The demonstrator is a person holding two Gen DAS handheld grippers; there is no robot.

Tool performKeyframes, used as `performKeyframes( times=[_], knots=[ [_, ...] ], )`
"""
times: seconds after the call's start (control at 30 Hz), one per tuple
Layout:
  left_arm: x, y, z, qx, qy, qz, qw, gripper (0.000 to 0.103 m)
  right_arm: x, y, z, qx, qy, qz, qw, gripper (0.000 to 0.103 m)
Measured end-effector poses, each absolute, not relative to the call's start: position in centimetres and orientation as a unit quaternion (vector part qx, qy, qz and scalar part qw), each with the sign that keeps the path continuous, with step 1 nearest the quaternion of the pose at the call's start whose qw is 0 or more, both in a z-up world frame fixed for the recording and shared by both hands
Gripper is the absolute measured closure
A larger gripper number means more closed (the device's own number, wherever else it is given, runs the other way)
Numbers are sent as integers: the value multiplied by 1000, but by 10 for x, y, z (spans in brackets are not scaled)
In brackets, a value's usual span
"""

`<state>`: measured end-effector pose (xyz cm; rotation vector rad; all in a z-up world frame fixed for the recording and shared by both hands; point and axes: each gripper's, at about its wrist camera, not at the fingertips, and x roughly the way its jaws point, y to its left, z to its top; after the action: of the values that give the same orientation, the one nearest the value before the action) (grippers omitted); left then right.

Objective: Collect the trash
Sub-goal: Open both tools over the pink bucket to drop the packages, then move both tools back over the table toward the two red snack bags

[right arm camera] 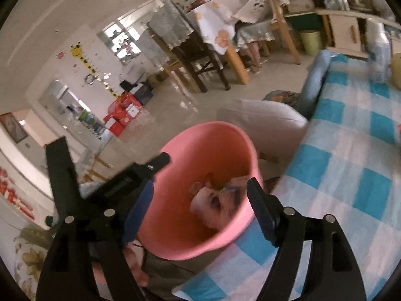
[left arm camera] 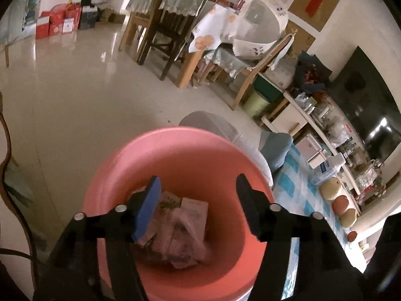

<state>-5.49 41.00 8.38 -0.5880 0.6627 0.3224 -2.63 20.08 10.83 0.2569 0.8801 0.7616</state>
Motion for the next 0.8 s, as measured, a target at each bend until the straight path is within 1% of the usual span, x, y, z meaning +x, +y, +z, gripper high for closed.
performKeyframes(
  times=[0.07, 0.13, 0.27, 0.33, 0.8],
  knots=[
    [-53, 401, 90, -260, 314, 158, 899, 34, -32, 192, 111, 106, 403, 340, 843, 22],
    [-54, 387, 96, -235, 309, 154, 909, 28, -37, 180, 113, 95, 392, 320, 857, 21],
    [-49, 365, 104, -203, 301, 131, 922, 24, -49, 157, 118, 72, 371, 282, 882, 16],
    [-48, 355, 107, -186, 298, 124, 928, 21, -54, 145, 119, 62, 363, 268, 890, 16],
    [-46, 291, 116, -126, 281, 74, 948, 14, -78, 67, 116, 44, 352, 190, 916, 14]
  ],
)
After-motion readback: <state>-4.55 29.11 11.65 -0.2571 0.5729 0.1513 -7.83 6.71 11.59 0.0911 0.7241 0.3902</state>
